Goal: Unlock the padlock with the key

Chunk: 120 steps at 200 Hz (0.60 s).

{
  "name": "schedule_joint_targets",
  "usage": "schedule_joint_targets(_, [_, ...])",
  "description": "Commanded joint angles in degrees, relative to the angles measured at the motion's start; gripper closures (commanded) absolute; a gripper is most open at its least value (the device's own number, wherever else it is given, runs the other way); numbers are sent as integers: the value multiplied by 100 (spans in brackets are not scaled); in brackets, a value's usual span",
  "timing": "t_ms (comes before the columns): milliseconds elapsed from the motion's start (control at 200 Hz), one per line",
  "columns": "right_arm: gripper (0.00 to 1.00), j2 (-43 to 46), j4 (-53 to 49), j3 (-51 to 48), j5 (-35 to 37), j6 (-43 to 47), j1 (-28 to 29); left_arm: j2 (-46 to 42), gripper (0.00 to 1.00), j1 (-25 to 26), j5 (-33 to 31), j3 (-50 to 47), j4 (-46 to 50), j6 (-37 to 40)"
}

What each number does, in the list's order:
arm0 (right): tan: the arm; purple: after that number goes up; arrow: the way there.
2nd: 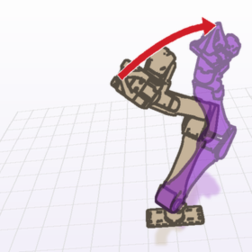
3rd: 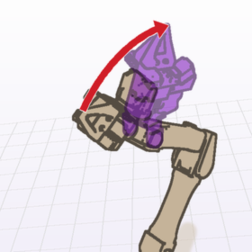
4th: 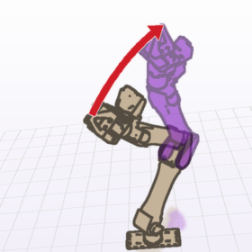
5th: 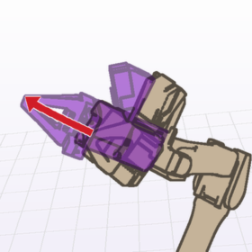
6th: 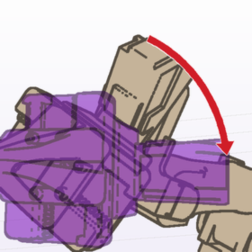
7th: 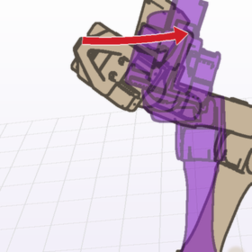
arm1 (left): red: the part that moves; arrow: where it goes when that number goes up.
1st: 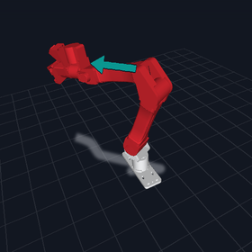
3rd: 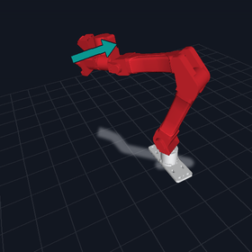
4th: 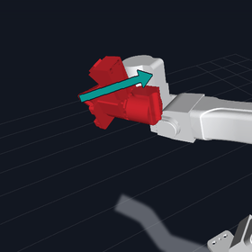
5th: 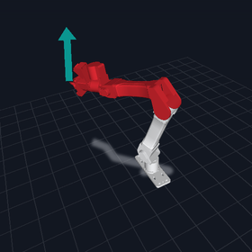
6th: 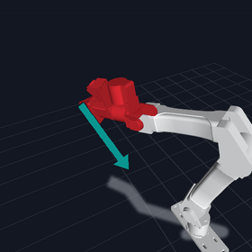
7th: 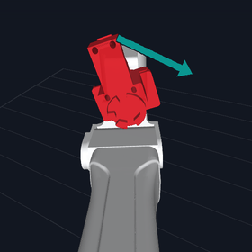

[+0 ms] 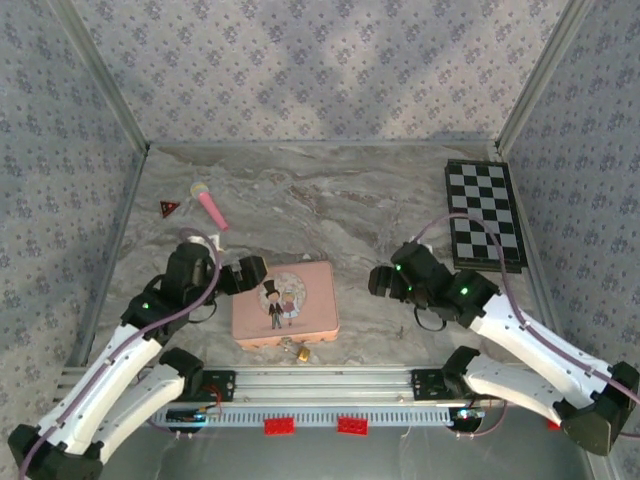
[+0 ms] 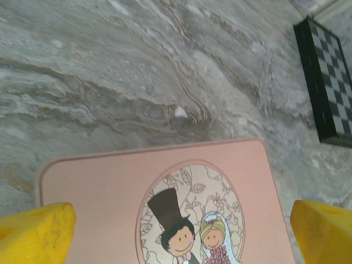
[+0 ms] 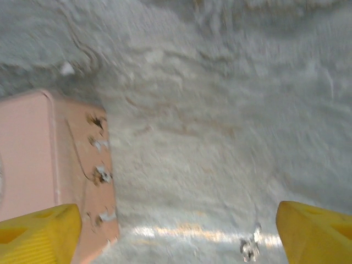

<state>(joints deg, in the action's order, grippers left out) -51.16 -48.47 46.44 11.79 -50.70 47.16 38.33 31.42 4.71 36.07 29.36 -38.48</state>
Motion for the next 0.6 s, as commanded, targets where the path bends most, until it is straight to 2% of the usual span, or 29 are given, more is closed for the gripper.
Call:
schedule_joint_targets(0, [12,33,-942,-288,345,-1332,383,66,0,439,-485,-74,-318,40])
schedule_joint_targets(115, [16,62,-1181,-617,125,-2077,635,206,0,675,-673,-92,-537,199])
schedule_joint_targets(310, [24,102,-1021,-1207,-327,-2875,787,263,0,689,-671,-247,-822,256])
schedule_joint_targets(430, [32,133,-590,-1558,-509,-3173,773,323,0,690,-742,-268,-881,331])
schedule_joint_targets(595, [37,-33,-423,-1690,-738,-3264,731,337,0,690,-789,-341,-919,367])
